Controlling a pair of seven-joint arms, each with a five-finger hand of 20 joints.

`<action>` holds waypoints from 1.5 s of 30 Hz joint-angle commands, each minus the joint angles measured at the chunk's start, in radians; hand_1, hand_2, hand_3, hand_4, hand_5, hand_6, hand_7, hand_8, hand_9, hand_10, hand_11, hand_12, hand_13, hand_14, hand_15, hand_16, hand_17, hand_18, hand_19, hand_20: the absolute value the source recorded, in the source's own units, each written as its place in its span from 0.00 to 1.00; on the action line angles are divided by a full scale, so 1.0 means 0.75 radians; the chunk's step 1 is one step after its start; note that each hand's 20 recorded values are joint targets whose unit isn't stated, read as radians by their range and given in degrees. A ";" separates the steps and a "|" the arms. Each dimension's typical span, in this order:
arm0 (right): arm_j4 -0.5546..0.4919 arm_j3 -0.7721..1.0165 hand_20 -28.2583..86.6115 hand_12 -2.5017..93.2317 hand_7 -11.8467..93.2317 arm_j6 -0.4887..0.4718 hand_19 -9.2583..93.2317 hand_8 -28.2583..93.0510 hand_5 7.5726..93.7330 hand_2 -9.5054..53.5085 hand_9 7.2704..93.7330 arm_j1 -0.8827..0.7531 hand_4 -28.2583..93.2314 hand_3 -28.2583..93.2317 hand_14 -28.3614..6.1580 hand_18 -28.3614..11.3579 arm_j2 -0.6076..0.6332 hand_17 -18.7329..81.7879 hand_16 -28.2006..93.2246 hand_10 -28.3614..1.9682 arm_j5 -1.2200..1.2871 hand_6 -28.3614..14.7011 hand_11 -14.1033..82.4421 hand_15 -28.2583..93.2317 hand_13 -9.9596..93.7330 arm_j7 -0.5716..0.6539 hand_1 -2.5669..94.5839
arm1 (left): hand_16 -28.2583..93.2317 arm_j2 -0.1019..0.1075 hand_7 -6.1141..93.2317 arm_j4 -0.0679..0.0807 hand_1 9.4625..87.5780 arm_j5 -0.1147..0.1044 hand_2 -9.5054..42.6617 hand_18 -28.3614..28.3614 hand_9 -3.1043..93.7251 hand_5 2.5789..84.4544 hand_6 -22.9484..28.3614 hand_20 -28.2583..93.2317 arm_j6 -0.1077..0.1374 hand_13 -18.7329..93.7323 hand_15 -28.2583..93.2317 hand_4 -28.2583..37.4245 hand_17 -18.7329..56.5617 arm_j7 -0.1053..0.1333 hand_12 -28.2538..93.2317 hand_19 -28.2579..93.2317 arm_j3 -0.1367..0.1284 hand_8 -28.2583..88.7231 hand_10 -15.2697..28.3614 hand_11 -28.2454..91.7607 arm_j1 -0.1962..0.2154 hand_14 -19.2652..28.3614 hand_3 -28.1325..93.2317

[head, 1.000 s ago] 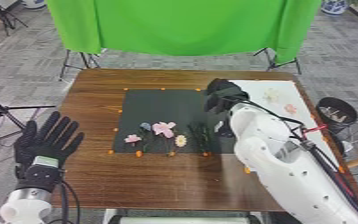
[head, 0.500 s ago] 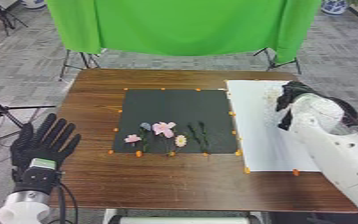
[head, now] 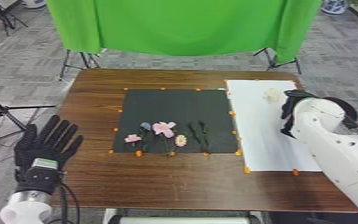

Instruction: Arrange flowers

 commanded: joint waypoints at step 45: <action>-0.367 -0.357 0.33 0.47 0.40 -0.018 0.84 0.23 0.72 0.03 0.88 0.014 0.00 0.80 0.70 0.40 -0.334 0.59 0.58 0.66 -0.175 0.67 0.25 0.47 0.83 -0.350 0.68 | 0.18 -0.021 0.20 0.008 0.23 0.027 0.43 0.76 0.36 0.44 0.63 0.29 -0.025 0.35 0.52 0.00 0.12 -0.067 0.32 0.54 -0.005 0.16 0.71 0.40 -0.027 0.74 0.81</action>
